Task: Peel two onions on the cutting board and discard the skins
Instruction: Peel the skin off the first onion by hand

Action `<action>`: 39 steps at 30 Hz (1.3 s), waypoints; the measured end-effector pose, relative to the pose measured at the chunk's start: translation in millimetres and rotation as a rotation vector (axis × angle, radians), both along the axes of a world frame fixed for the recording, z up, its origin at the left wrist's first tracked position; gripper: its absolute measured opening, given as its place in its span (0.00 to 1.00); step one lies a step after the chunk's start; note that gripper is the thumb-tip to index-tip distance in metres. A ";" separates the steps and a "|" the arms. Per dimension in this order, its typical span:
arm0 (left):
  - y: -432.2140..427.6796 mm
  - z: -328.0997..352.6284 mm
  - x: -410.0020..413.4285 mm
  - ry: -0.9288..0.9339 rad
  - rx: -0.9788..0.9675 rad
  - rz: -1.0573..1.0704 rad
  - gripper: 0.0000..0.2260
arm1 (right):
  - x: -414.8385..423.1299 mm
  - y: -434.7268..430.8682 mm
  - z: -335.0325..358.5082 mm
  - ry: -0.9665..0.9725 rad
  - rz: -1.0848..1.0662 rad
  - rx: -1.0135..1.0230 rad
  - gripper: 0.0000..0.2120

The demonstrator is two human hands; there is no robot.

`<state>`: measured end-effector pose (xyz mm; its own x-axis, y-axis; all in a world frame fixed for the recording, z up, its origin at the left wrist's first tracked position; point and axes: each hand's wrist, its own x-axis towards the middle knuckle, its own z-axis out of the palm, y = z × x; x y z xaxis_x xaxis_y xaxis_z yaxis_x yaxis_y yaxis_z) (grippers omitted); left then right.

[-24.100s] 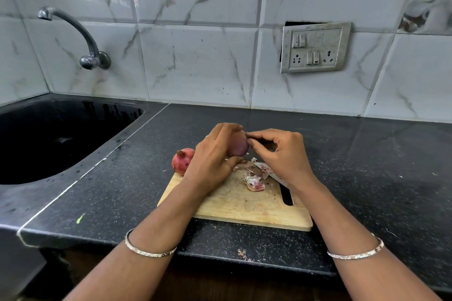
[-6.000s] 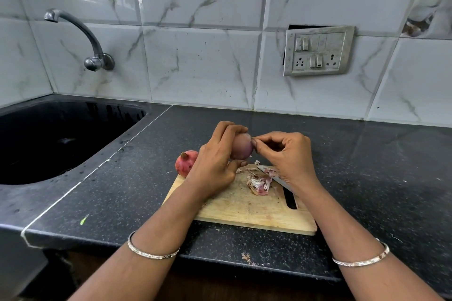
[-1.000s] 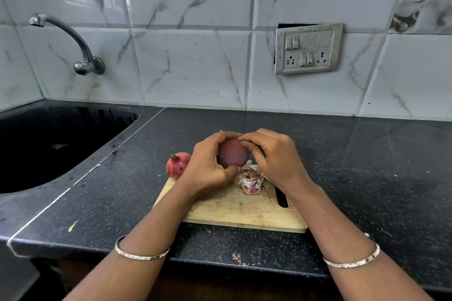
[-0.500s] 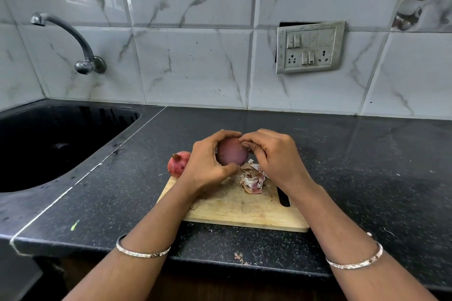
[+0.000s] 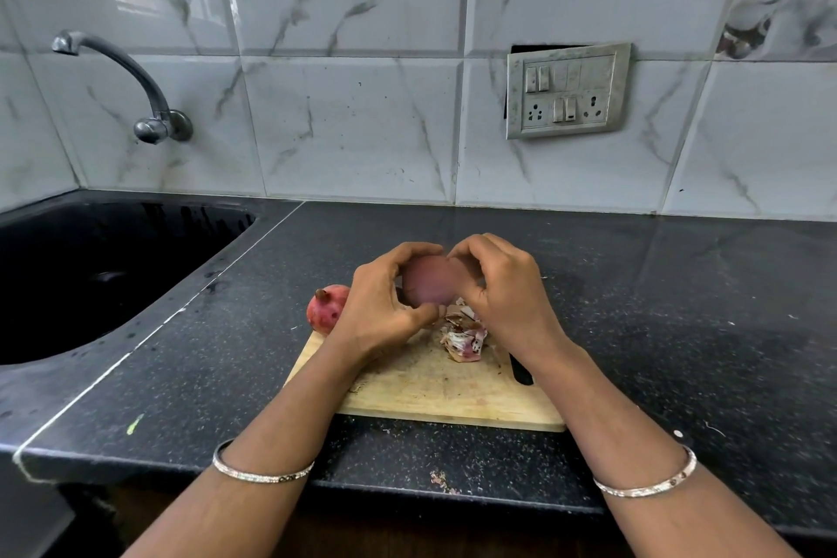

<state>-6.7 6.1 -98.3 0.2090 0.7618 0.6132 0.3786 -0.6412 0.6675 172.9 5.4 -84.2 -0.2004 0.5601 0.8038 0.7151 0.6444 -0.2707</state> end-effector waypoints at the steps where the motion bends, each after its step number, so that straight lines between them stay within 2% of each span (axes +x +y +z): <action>1: -0.1 0.1 0.4 0.002 0.001 -0.003 0.28 | 0.4 0.1 0.2 0.020 0.001 -0.015 0.01; 9: 2.1 -1.2 -0.8 -0.096 -0.031 -0.024 0.28 | 5.3 2.1 -0.6 0.186 -0.052 -0.119 0.02; 14: 3.9 -2.5 -1.2 -0.065 0.011 -0.011 0.27 | 5.0 -3.6 4.4 0.318 -0.026 -0.210 0.09; 17: 4.3 -2.4 -1.6 -0.061 0.026 -0.011 0.27 | 4.8 -7.6 7.0 0.352 0.006 -0.208 0.08; 24: 4.8 -1.9 -1.7 -0.056 0.058 0.009 0.27 | 1.0 -12.0 10.3 0.334 0.082 -0.212 0.02; 32: 6.6 -0.4 -2.3 0.050 0.193 0.062 0.27 | 1.3 -8.4 6.4 0.332 0.148 -0.172 0.06; 39: 7.6 -2.8 -3.6 0.062 0.194 0.063 0.27 | -0.9 -4.2 0.7 0.284 0.120 -0.088 0.02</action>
